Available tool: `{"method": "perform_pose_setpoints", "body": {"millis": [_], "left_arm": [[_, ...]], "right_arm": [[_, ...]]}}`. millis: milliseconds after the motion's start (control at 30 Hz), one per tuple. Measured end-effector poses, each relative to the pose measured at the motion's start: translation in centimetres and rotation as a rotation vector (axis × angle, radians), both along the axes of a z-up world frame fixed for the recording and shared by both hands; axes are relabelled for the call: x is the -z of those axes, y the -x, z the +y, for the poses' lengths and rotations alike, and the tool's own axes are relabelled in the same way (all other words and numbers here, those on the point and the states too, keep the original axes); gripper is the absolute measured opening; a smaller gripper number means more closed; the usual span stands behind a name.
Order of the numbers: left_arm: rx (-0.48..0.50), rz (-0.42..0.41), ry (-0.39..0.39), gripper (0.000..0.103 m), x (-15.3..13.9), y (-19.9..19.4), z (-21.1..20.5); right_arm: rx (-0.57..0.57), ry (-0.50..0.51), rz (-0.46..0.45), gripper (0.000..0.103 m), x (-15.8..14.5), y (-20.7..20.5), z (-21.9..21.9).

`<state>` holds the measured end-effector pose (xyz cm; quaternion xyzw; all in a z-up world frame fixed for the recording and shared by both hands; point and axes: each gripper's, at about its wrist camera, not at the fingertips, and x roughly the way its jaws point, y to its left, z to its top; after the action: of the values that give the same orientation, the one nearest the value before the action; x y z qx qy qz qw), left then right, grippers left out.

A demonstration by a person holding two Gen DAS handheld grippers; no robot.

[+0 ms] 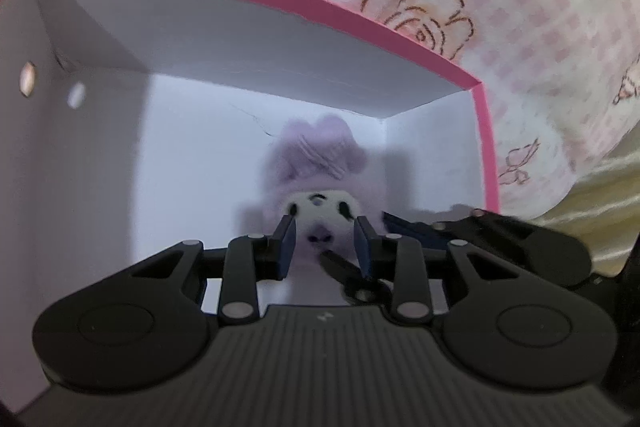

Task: Organize objects
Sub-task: 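Lower the plush toy into the pink box and open the left tool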

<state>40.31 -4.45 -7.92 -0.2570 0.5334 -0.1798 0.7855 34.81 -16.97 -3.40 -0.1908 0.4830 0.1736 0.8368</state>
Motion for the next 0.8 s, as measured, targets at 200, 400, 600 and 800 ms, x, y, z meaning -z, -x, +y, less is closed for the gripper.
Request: {"method": "perform_pose_setpoints", "body": {"millis": [200, 400, 600, 800], "left_arm": [[-0.009, -0.027, -0.045, 0.029, -0.4, -0.4, -1.2], [-0.011, -0.035, -0.117, 0.029, -0.6, -0.2, -1.1], [-0.018, -0.012, -0.170, 0.028, 0.4, -0.1, -1.6], [-0.029, -0.044, -0.169, 0.028, -0.5, 1.0, -1.1]], "right_arm": [[0.036, 0.033, -0.018, 0.041, 0.5, 0.0, 0.4], [0.054, 0.071, -0.045, 0.039, 0.8, 0.5, 0.5], [0.013, 0.118, -0.098, 0.041, 1.0, 1.6, 1.3], [0.032, 0.142, -0.152, 0.044, 0.0, 3.8, 1.2]]}}
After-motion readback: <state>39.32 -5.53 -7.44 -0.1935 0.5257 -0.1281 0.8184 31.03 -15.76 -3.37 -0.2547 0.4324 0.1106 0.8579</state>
